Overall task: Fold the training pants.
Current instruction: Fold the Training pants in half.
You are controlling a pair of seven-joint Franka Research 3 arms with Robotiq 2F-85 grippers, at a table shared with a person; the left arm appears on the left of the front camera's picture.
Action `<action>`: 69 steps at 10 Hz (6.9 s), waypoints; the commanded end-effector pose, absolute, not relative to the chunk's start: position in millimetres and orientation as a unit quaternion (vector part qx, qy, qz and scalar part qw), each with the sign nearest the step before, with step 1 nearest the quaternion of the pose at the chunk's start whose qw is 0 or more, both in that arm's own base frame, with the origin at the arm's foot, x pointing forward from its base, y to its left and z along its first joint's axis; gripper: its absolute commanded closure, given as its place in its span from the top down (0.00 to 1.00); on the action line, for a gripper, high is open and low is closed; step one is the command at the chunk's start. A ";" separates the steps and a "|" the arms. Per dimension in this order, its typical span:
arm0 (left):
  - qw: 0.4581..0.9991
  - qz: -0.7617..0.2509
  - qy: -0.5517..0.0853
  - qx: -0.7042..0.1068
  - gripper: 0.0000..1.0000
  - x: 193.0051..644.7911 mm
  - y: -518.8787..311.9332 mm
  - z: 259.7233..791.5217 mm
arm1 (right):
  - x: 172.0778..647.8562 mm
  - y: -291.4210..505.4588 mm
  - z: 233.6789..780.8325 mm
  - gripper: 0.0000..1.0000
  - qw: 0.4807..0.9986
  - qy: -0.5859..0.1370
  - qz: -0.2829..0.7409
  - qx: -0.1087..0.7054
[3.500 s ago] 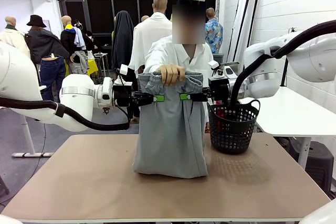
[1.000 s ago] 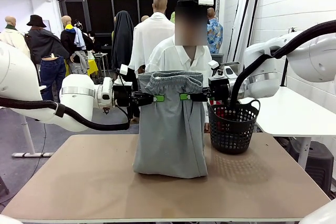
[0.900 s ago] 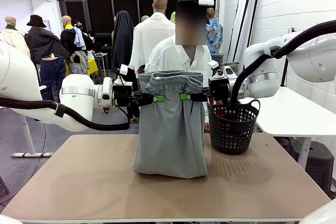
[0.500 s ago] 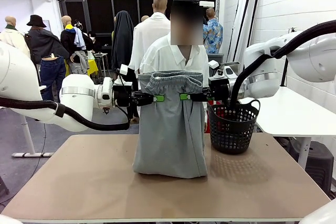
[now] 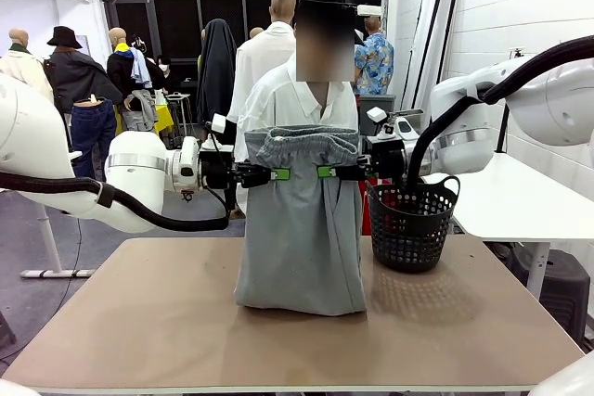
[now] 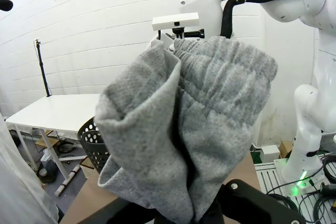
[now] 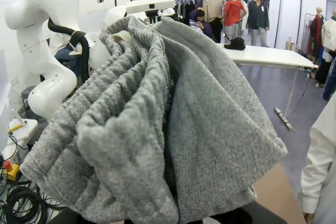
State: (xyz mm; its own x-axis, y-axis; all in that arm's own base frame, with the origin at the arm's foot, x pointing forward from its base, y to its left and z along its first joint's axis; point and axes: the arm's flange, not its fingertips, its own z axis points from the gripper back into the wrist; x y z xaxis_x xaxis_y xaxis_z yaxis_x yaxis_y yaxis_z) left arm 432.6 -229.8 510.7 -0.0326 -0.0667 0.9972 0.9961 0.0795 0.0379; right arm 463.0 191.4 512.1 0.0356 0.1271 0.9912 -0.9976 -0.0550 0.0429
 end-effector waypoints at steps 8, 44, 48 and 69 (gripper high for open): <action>0.579 -0.472 -0.463 -0.477 0.00 401.1 -194.0 496.4 | 451.3 220.0 495.4 0.00 0.531 -0.403 0.500 0.554; 0.599 -0.461 -0.571 -0.319 0.00 578.1 -171.5 580.2 | 674.2 215.6 597.2 0.00 0.537 -0.367 0.587 0.481; 0.607 -0.451 -0.538 -0.373 0.00 564.7 -165.1 560.0 | 647.6 232.4 572.5 0.00 0.544 -0.333 0.564 0.524; 0.699 -0.397 -0.373 -0.463 0.00 469.5 -167.8 464.8 | 553.9 254.7 425.3 0.00 0.554 -0.229 0.425 0.678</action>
State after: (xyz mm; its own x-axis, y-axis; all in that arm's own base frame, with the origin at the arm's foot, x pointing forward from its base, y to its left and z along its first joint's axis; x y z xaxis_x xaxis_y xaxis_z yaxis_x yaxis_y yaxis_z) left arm 479.8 -169.3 460.7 0.3536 -0.1988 0.9140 0.9247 0.2215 -0.3096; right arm 566.3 261.1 422.8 0.4867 0.2014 0.8500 -0.8100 -0.2605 0.5255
